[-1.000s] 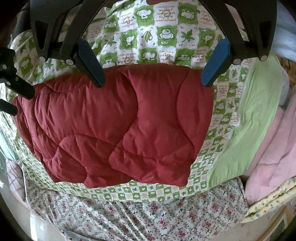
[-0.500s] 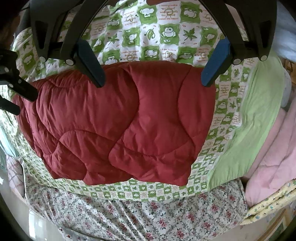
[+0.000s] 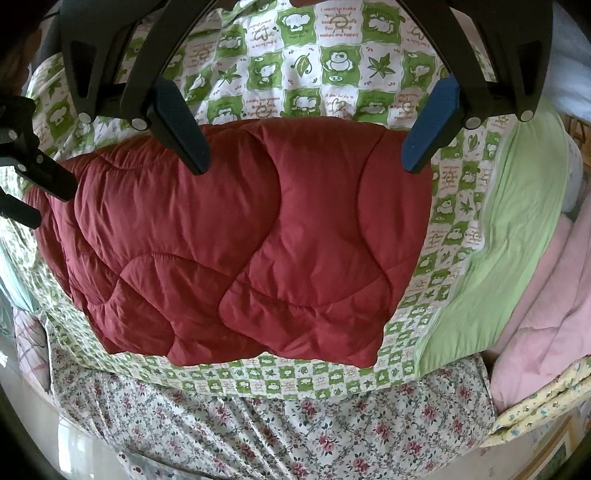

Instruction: Fold large clothes

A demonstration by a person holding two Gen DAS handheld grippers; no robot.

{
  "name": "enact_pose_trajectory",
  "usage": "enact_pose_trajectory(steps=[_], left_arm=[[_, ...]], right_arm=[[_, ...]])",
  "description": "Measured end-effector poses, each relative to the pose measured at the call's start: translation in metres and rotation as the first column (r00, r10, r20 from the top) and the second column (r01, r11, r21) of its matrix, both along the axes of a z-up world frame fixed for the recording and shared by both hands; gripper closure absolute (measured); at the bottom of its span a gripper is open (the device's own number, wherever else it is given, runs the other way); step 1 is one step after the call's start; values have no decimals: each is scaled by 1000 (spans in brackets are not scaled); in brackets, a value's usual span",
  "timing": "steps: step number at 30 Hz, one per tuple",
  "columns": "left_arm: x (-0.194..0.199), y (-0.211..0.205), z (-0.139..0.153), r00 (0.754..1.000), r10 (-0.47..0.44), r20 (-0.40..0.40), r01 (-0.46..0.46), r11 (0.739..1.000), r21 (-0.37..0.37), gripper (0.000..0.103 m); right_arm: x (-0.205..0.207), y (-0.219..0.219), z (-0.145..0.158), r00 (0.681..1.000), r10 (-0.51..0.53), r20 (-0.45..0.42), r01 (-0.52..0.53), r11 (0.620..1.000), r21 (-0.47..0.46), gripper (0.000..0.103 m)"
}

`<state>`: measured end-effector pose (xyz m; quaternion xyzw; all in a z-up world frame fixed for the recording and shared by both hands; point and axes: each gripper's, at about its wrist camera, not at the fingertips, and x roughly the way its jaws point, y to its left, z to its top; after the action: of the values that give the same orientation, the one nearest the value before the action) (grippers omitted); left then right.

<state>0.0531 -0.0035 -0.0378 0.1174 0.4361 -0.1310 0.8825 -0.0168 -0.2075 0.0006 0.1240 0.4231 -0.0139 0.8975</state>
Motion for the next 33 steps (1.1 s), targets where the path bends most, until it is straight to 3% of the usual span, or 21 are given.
enact_pose_trajectory(steps=[33], left_arm=[[2,-1,5,1000,3,23,-3,1000,-7,0]], right_arm=[[0,0,4,1000,-4,5,4,1000,-1,2]])
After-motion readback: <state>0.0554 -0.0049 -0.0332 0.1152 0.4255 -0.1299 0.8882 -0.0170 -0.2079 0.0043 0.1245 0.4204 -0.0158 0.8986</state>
